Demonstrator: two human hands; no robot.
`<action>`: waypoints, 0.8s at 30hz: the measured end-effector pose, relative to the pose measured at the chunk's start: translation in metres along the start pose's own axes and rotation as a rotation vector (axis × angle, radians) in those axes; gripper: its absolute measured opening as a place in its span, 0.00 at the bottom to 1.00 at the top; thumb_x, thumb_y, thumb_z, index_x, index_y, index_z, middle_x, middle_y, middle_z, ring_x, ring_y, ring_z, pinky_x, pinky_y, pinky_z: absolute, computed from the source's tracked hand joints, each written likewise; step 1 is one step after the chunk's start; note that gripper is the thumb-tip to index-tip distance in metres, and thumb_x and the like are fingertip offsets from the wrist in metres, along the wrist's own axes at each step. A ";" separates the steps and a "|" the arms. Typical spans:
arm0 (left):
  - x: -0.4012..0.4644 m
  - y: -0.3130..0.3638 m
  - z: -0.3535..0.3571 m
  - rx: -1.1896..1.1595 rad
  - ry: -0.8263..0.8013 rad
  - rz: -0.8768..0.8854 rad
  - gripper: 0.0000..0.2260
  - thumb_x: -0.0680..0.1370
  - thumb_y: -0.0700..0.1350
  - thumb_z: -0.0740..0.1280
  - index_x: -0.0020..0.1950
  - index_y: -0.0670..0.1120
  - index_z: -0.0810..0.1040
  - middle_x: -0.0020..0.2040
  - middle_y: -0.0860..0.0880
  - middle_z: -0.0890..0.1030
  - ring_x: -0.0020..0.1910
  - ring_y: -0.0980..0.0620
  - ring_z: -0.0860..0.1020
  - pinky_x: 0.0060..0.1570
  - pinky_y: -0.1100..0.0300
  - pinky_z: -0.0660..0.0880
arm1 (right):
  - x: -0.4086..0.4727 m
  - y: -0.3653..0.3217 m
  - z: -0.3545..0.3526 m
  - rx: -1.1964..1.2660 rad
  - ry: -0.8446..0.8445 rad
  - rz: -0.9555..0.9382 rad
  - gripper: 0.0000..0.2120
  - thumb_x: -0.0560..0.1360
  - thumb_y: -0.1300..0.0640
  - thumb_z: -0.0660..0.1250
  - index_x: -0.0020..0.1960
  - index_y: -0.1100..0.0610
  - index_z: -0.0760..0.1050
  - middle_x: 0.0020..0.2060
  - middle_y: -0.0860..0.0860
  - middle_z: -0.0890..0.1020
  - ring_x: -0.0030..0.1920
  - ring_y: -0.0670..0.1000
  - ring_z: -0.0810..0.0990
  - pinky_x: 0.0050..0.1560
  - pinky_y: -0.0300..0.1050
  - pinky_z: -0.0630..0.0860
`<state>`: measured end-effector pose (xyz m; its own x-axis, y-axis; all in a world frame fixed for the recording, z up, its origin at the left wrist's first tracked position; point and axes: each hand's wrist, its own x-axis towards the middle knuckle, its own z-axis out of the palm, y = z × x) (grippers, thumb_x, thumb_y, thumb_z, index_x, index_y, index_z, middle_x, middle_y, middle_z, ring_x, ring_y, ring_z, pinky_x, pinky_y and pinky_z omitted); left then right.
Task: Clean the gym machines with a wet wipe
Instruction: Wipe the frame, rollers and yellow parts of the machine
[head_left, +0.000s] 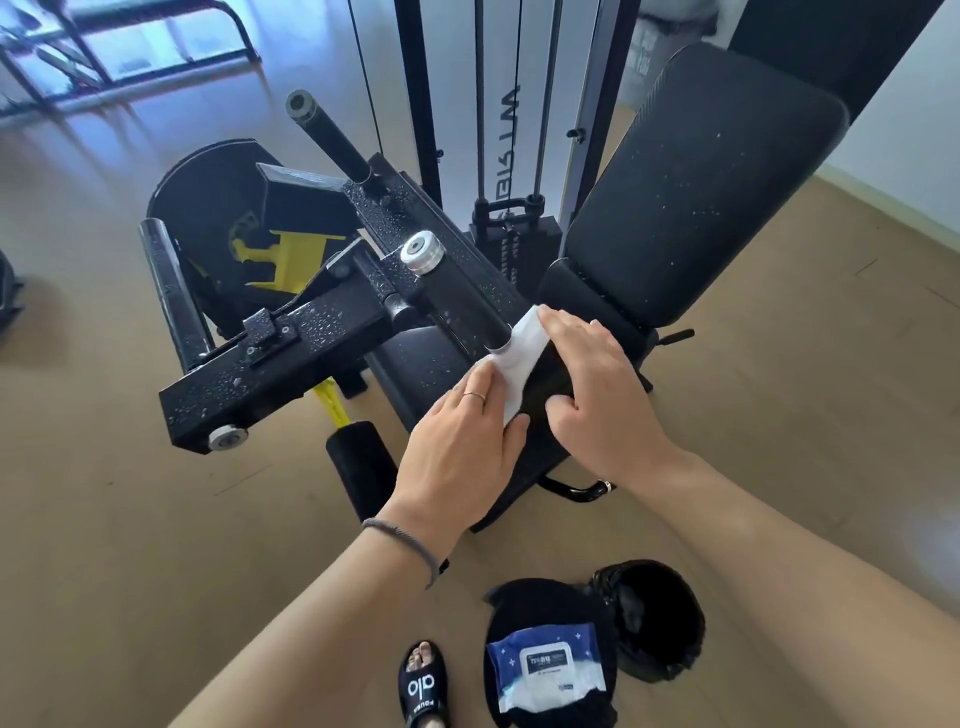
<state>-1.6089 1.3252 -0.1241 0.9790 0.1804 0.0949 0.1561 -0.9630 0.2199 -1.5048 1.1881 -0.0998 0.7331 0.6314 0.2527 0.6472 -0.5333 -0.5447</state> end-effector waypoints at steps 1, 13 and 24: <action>0.000 0.002 0.001 -0.045 -0.015 -0.064 0.30 0.84 0.59 0.49 0.79 0.41 0.63 0.78 0.44 0.65 0.74 0.47 0.68 0.74 0.54 0.66 | 0.004 0.000 0.000 0.020 -0.009 0.016 0.39 0.67 0.66 0.59 0.78 0.61 0.63 0.76 0.54 0.69 0.78 0.51 0.61 0.81 0.49 0.50; 0.048 -0.012 -0.002 -0.248 -0.118 -0.201 0.25 0.84 0.49 0.49 0.81 0.45 0.57 0.82 0.46 0.54 0.81 0.52 0.50 0.80 0.56 0.48 | 0.009 -0.004 -0.008 0.203 -0.219 0.138 0.43 0.70 0.70 0.62 0.82 0.54 0.53 0.81 0.48 0.59 0.81 0.46 0.51 0.81 0.48 0.49; 0.074 -0.050 -0.041 -0.057 -0.107 0.236 0.09 0.81 0.39 0.58 0.50 0.46 0.78 0.53 0.47 0.81 0.52 0.49 0.76 0.60 0.67 0.65 | 0.042 -0.056 -0.003 0.655 -0.167 0.210 0.26 0.80 0.48 0.62 0.77 0.48 0.67 0.73 0.40 0.71 0.73 0.36 0.66 0.76 0.44 0.64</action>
<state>-1.5498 1.3948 -0.0881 0.9962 -0.0730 0.0478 -0.0830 -0.9625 0.2582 -1.5091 1.2428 -0.0560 0.7526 0.6584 -0.0081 0.1981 -0.2381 -0.9508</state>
